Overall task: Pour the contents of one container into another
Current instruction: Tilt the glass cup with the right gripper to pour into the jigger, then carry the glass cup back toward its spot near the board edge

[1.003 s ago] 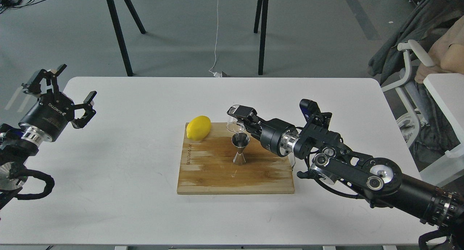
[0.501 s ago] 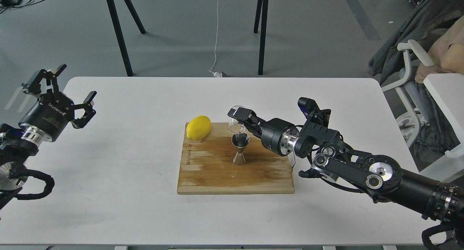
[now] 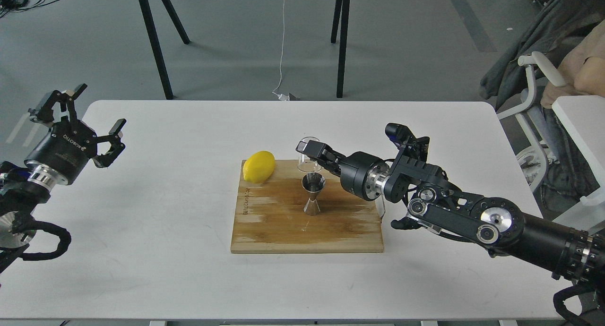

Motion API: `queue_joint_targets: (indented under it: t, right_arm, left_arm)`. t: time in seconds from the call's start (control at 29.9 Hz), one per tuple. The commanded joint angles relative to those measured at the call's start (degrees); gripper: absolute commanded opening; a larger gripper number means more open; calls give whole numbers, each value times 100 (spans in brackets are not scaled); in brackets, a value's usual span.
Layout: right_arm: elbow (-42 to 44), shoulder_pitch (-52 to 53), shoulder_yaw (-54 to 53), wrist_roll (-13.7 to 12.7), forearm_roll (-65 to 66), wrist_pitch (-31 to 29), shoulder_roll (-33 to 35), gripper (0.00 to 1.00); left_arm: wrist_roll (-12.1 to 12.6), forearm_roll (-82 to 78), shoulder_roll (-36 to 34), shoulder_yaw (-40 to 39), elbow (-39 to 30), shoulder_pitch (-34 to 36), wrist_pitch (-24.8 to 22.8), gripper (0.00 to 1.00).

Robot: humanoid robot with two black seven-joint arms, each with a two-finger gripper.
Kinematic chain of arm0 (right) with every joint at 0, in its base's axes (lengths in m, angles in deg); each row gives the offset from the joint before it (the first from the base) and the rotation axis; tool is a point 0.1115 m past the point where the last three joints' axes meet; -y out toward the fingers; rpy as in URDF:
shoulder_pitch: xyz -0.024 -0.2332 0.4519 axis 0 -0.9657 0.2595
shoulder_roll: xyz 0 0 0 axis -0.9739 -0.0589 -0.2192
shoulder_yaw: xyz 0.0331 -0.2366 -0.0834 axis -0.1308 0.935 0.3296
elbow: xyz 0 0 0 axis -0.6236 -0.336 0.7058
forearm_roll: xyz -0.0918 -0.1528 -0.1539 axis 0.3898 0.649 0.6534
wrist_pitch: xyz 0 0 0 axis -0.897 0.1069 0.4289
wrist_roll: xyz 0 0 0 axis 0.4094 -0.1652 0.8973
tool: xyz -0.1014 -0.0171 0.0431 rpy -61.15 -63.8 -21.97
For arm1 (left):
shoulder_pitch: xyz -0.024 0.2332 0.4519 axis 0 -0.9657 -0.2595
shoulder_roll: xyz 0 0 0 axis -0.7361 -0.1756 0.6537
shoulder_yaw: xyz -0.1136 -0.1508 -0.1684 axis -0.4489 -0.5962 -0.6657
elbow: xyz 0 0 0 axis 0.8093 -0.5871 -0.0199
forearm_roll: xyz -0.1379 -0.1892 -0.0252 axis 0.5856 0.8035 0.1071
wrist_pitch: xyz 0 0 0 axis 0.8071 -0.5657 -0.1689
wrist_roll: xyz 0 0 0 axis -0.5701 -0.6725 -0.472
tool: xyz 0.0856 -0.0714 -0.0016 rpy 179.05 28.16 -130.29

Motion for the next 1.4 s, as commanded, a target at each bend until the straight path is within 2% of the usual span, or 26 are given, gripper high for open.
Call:
queue_joint_targets:
  t: [0.0, 0.3, 0.6, 0.84, 1.1, 1.37]
  right_arm:
    - [-35, -4, -110, -26, -189, 9, 45, 34]
    - [-597, -425, -1321, -26, -2375, 27, 80, 33]
    - [-703, -1857, -3983, -52, -5126, 45, -174, 33]
    - [-335, -3184, -6094, -52, -7078, 124, -307, 33]
    - [263, -4099, -6553, -87, -8117, 133, -280, 33]
    - [536, -4311, -6448, -87, -8267, 220, -289, 34]
  left_arm:
    - [-1, 0, 0, 0, 6, 0, 0, 99]
    - [-1, -9, -9, 0, 7, 0, 0, 99]
    - [-1, -9, 0, 0, 7, 0, 0, 99]
    - [-1, -9, 0, 9, 7, 0, 0, 99]
    - [-1, -17, 70, 9, 7, 0, 0, 99]
    - [-1, -18, 70, 18, 7, -8, 0, 99]
